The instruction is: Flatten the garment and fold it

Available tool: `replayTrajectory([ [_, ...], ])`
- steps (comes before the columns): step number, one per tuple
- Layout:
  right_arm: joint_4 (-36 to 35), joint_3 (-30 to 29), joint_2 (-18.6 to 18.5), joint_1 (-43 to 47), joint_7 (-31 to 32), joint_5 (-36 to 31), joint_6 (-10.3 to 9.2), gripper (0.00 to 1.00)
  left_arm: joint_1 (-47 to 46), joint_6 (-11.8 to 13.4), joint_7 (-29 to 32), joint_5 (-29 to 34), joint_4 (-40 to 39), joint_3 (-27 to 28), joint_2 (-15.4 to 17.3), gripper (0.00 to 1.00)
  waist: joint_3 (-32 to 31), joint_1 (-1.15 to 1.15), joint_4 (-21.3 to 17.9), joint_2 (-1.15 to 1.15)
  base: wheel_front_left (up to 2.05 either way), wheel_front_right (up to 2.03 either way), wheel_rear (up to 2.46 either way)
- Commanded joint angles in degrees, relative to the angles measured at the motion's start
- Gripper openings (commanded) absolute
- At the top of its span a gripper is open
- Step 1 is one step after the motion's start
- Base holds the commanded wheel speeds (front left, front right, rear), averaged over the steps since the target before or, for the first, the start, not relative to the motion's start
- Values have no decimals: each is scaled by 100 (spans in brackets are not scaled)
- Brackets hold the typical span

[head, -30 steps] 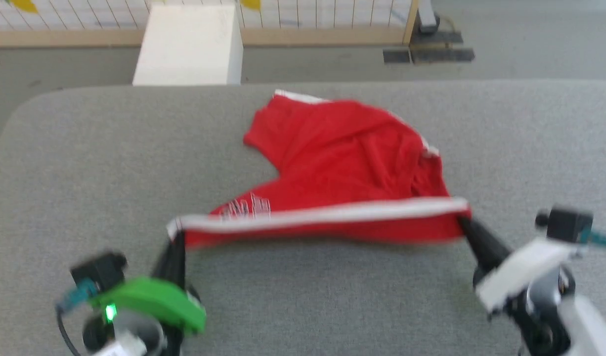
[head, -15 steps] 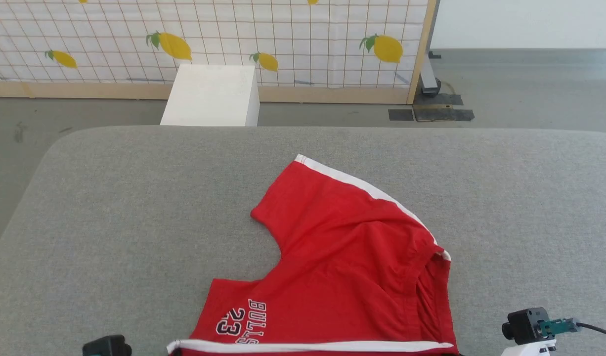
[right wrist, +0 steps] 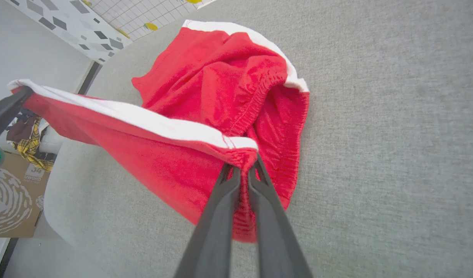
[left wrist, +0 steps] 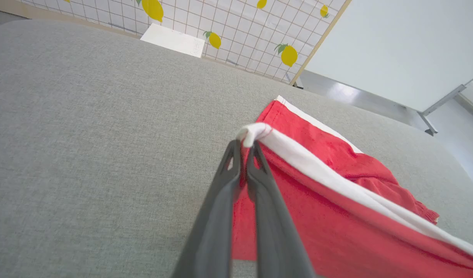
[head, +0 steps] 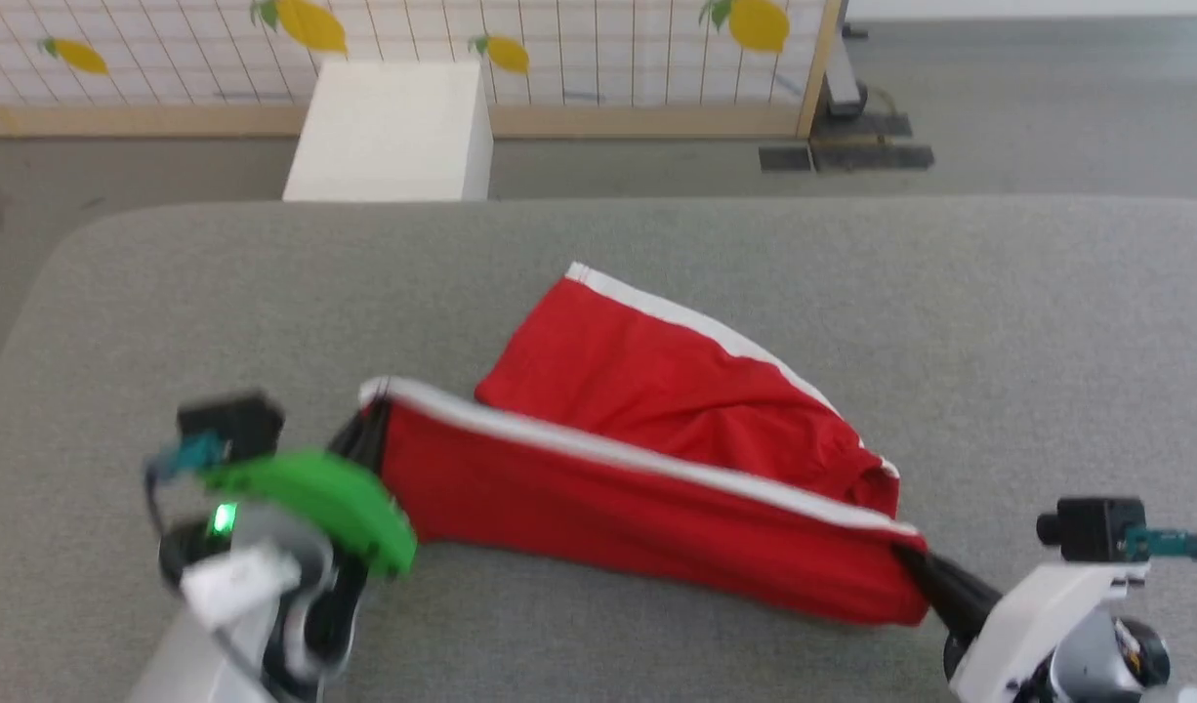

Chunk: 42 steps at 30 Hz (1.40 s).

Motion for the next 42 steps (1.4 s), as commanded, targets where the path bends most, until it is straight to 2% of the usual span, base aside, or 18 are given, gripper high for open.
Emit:
replayTrajectory([
  [1,-28,-96,33,-162,35,-78,-12,0,-432,-87,26,83,227,-51,-19,0,400,1,-121,0,0,0,0],
  [5,-16,-227,183,-499,62,-221,-12,0,-1550,-390,168,319,1066,-413,-183,0,826,1,-224,0,0,0,0],
  [14,126,-323,492,-1102,-86,-334,-12,0,-3360,-804,46,669,2824,-803,-607,0,1623,1,-523,0,0,0,0],
  [24,204,-316,563,-1345,-240,-311,-12,0,-4462,-1021,-199,793,4173,-903,-822,0,2114,1,-763,0,0,0,0],
  [33,212,-159,590,-1477,-277,-226,-12,0,-4959,-1091,-258,805,5017,-940,-874,0,2310,1,-842,0,0,0,0],
  [34,215,-122,593,-1482,-264,-201,-12,44,-4985,-1095,-256,797,5115,-941,-877,38,2305,1,-845,0,0,0,0],
  [35,217,-78,591,-1480,-237,-184,-12,98,-5002,-1092,-280,784,5182,-931,-885,87,2291,1,-844,0,0,0,0],
  [36,211,-56,590,-1469,-232,-173,-12,100,-5015,-1102,-331,771,5254,-921,-894,100,2263,1,-838,0,0,0,0],
  [42,24,-90,549,-1311,-259,-209,-12,100,-5031,-1140,-653,725,5559,-892,-938,100,1955,1,-725,0,0,0,0],
])
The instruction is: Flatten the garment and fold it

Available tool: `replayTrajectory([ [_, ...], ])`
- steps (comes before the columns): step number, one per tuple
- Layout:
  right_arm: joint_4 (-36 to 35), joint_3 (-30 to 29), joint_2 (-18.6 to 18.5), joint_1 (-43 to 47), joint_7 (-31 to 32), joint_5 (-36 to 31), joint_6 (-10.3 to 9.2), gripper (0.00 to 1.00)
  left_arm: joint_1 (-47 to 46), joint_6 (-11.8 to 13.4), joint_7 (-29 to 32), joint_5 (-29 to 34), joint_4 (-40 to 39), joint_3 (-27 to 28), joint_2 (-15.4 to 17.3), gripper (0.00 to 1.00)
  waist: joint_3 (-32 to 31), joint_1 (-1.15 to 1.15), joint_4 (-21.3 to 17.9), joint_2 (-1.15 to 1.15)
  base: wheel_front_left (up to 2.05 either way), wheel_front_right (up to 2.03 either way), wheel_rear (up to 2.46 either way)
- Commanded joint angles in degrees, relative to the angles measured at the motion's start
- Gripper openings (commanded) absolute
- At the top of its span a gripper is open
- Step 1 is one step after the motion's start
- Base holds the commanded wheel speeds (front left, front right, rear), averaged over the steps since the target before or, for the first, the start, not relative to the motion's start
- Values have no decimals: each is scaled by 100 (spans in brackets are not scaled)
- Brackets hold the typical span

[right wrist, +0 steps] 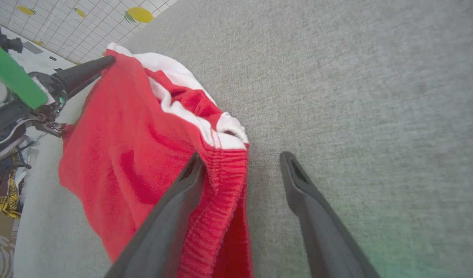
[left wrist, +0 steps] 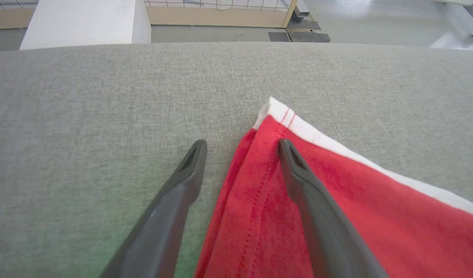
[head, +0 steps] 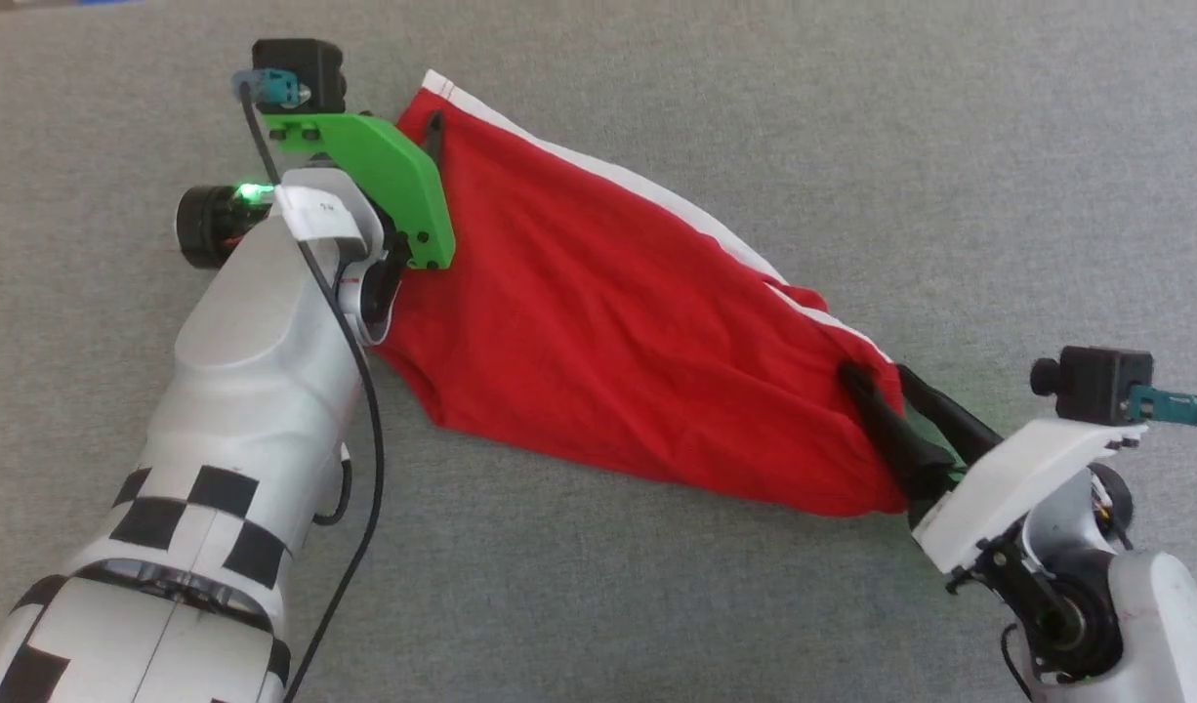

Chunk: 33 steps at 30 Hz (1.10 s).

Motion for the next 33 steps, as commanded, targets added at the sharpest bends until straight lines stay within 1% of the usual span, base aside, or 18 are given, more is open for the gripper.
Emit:
replayTrajectory([
  [1,-40,-49,-38,116,0,-87,-12,100,-35,-15,-110,-12,46,16,-1,100,-217,-1,98,0,0,0,0],
  [4,-260,-201,-24,286,-7,-306,-12,100,20,-43,-418,-74,82,97,37,100,-478,-1,144,0,0,0,0],
  [6,-421,-352,1,425,21,-570,-12,100,95,-93,-708,17,38,43,138,100,-669,-1,166,0,0,0,0],
  [9,-683,-525,35,677,214,-1287,-12,100,321,-119,-1357,103,-175,52,308,100,-955,-1,193,0,0,0,0],
  [12,-879,-558,77,927,623,-1874,-12,100,644,-123,-1704,232,-469,32,497,100,-1199,-1,230,0,0,0,0],
  [15,-1072,-479,102,1149,1028,-2374,-12,100,1154,18,-1833,392,-1107,130,678,100,-1423,-1,297,0,0,0,0],
  [18,-1091,-386,107,1288,1329,-2446,-12,100,1836,259,-1842,708,-2308,366,836,100,-1554,-1,379,0,0,0,0],
  [21,-990,-310,108,1266,1502,-2518,-12,100,2757,509,-1844,1046,-3522,637,949,100,-1639,-1,473,0,0,0,0],
  [23,-832,-217,109,1166,1590,-2581,-12,100,3358,648,-1845,1164,-4172,844,949,100,-1681,-1,517,0,0,0,0],
  [25,-626,-138,109,1017,1639,-2610,-12,100,3933,762,-1845,1230,-4645,1006,904,100,-1701,-1,576,0,0,0,0],
  [29,-127,-71,110,691,1731,-2763,-12,100,4767,872,-1845,1251,-5162,1184,737,100,-1713,-1,741,0,0,0,0],
  [33,405,-159,110,375,1805,-2954,-12,100,5199,854,-1846,1235,-5372,1250,578,100,-1700,-1,897,0,0,0,0],
])
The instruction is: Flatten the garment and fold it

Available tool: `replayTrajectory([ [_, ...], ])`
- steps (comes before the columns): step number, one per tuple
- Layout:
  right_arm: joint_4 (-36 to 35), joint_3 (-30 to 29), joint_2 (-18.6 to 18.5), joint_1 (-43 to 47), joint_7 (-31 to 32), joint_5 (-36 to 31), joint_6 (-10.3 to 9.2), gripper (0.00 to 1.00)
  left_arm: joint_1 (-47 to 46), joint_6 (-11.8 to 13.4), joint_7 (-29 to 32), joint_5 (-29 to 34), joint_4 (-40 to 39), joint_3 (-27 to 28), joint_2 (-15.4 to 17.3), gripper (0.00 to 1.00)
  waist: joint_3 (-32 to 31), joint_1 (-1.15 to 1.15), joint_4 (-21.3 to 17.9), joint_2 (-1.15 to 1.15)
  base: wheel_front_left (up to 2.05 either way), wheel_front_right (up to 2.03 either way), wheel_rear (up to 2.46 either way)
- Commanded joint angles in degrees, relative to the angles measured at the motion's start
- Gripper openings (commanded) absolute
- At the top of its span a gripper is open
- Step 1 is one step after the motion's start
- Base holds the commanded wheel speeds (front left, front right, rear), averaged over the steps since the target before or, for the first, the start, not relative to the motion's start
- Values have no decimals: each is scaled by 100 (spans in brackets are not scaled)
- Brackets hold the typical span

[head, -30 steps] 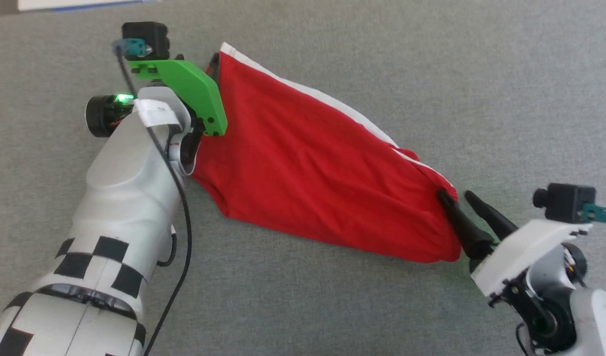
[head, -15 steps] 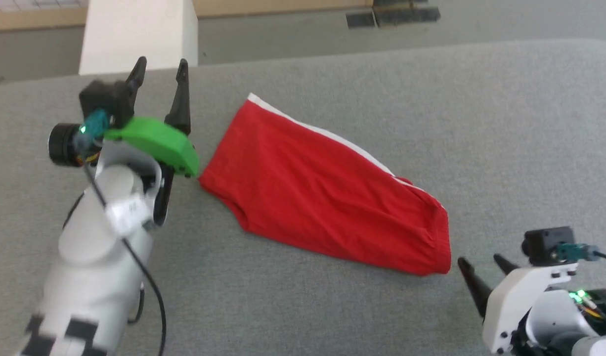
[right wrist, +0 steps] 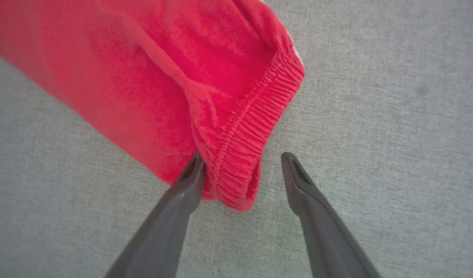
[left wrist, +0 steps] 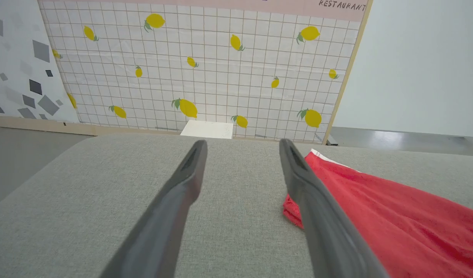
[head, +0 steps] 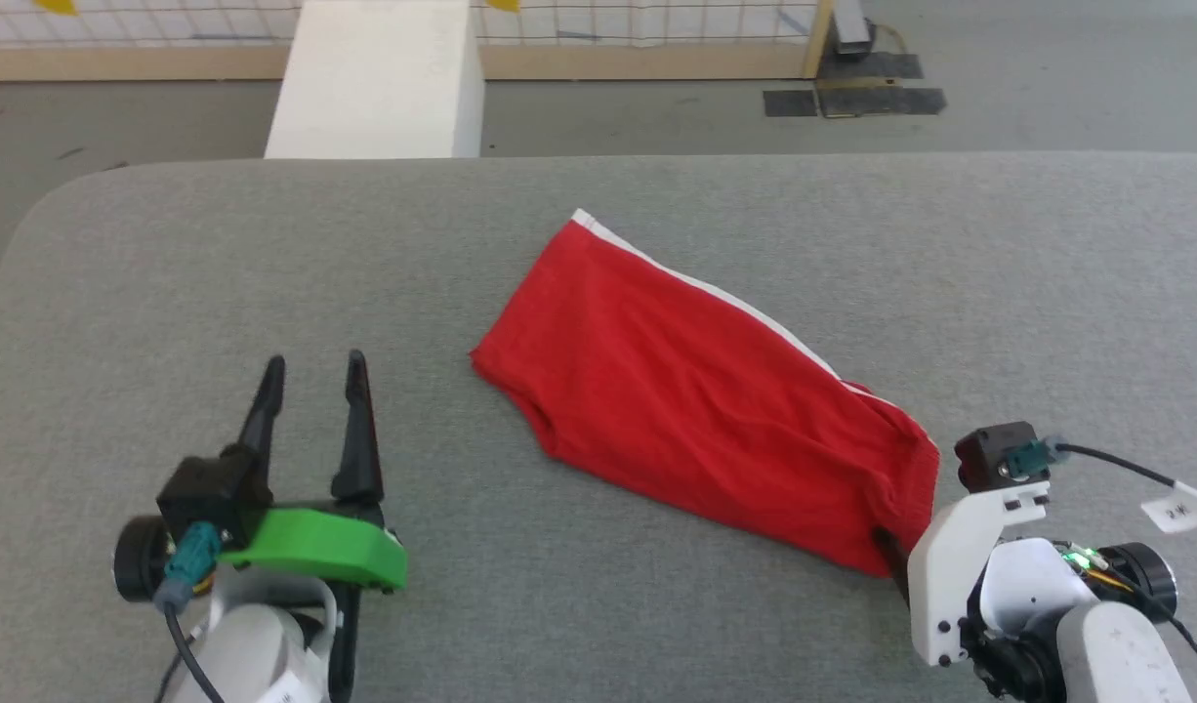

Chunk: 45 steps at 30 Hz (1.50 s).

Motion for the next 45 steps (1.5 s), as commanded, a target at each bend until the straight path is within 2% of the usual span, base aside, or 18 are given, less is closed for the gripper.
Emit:
replayTrajectory([
  [1,143,-49,2,-141,38,-73,-8,100,117,-10,-21,61,-66,26,-60,100,-6,0,127,0,0,0,0],
  [5,649,-127,2,-372,93,-201,-8,100,253,-91,-21,76,-106,38,-198,100,3,0,229,0,0,0,0],
  [11,1249,104,2,-522,202,-398,-8,100,257,-228,-21,138,-21,-4,-357,100,-5,0,309,0,0,0,0],
  [12,1309,132,2,-540,230,-404,-8,35,253,-254,-21,146,6,-7,-374,100,-7,0,309,0,0,0,0],
  [13,1344,147,2,-552,243,-409,-8,22,249,-271,-21,154,27,-5,-386,100,-7,0,306,0,0,0,0],
  [14,1376,158,2,-565,242,-413,-8,0,246,-295,-21,162,59,-3,-396,100,-11,0,299,0,0,0,0],
  [22,1263,80,3,-671,-118,-323,-8,0,167,-460,15,32,247,22,-439,100,2,0,122,0,0,0,0],
  [26,1109,95,3,-757,-293,-200,-8,0,-224,-562,457,-35,403,-80,-402,100,80,0,-17,0,0,0,0],
  [30,950,203,3,-834,-348,-108,-8,0,-952,-598,1400,-196,878,-182,-427,100,196,0,-143,0,0,0,0],
  [34,853,374,3,-932,-372,-15,-8,0,-1725,-594,2689,-314,1686,-353,-427,100,346,0,-296,0,0,0,0],
  [37,799,499,3,-1006,-405,76,-8,0,-2232,-466,3549,-327,2196,-432,-408,100,496,0,-418,0,0,0,0],
  [45,708,679,3,-1114,-507,194,-8,0,-2828,-427,4622,-241,2952,-671,-287,100,808,0,-603,0,0,0,0],
])
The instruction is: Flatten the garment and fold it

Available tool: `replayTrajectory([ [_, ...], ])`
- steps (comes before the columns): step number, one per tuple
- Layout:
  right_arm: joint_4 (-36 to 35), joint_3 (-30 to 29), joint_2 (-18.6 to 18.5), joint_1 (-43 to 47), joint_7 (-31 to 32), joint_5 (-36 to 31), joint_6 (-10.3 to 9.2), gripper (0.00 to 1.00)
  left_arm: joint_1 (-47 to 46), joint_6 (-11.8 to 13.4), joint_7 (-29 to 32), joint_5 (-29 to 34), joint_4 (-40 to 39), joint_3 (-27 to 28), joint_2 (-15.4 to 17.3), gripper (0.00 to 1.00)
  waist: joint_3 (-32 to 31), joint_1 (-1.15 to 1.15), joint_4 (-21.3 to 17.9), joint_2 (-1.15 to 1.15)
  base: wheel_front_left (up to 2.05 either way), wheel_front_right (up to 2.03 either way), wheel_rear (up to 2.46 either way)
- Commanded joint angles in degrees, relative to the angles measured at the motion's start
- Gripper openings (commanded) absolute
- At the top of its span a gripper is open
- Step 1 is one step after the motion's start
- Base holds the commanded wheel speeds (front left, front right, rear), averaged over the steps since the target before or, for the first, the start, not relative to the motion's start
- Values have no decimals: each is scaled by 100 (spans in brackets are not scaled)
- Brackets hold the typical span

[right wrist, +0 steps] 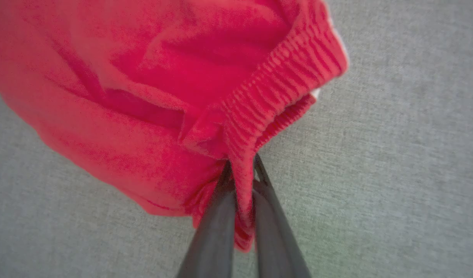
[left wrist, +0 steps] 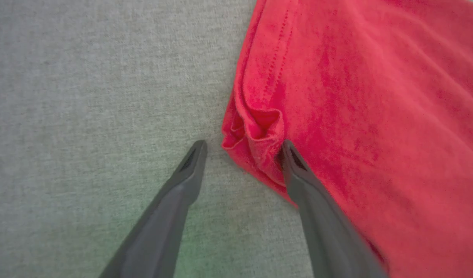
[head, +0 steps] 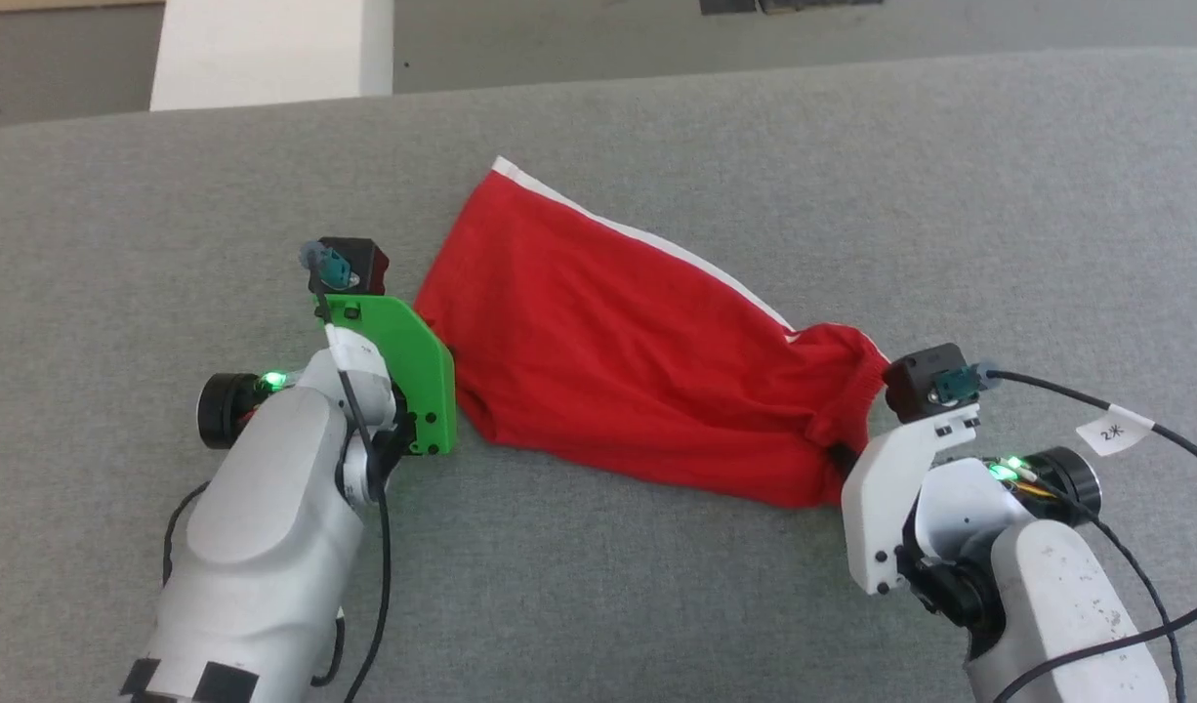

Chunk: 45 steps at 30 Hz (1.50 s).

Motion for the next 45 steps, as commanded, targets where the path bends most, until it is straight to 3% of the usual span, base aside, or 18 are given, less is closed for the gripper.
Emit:
replayTrajectory([
  [1,-12,20,-4,-99,-40,28,-9,0,-34,40,146,-4,131,-18,28,100,129,0,-102,0,0,0,0],
  [2,-6,25,-4,-107,-46,34,-9,0,-27,59,253,-15,200,-34,25,100,145,0,-109,0,0,0,0],
  [4,1,30,-4,-120,-58,47,-9,0,-4,91,306,-60,252,-19,1,0,163,0,-110,0,0,0,0],
  [9,41,1,-4,-121,-75,41,-9,0,112,-6,309,-209,257,-30,-92,0,132,0,-32,0,0,0,0],
  [16,106,-92,-4,-89,-64,33,-9,0,257,-121,-182,-615,-44,283,-238,0,-166,0,153,0,0,0,0],
  [23,-44,-209,-156,113,136,302,-9,0,816,-168,-527,-834,-747,494,-134,0,-654,0,372,0,0,0,0],
  [28,-265,-205,-395,422,462,719,-9,0,1584,-38,-469,-983,-1548,586,-44,0,-933,0,490,0,0,0,0],
  [37,-648,-365,-957,1022,1004,1171,-9,0,3255,516,-124,-1240,-2933,657,-67,0,-1169,0,649,0,0,0,0],
  [45,-490,-352,-1188,1480,1112,1318,-9,0,4026,685,108,-1345,-2945,458,-162,0,-1252,0,716,0,0,0,0],
])
